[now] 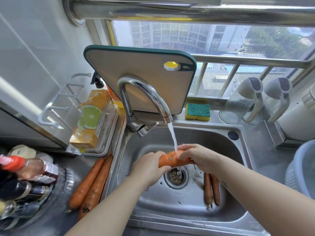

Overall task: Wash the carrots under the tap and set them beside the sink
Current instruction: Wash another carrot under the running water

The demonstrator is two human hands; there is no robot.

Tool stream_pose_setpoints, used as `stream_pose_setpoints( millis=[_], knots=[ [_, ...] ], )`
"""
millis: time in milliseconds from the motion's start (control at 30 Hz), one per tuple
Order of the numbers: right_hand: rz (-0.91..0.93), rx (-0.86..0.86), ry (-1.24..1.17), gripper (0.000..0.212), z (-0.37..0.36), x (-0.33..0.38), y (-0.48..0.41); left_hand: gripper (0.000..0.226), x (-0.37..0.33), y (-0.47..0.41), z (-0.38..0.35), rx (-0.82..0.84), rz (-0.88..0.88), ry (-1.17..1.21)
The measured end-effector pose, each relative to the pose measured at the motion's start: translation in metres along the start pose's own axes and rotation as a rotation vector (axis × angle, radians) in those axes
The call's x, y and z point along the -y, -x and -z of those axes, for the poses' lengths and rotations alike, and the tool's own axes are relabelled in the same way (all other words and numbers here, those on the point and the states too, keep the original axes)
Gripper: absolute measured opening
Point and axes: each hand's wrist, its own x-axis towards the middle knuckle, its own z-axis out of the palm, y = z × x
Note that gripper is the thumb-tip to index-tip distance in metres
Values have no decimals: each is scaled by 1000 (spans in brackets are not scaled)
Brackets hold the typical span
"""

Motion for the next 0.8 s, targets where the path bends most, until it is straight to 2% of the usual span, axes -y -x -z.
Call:
stream_pose_setpoints(
  millis=[100,200,567,700,800],
  knots=[
    [-4,2,-9,22,0,-1,-3,36,0,2,0,-14,-9,-14],
    [-18,57,26,29,1,-3,-3,35,4,0,2,17,12,26],
    [34,-4,-23,20,-2,3,3,36,0,3,3,-15,4,23],
    [42,69,4,27,0,4,8,39,3,3,6,-7,4,46],
    [94,-47,84,10,-4,7,11,38,-1,4,7,-39,-32,18]
  ],
)
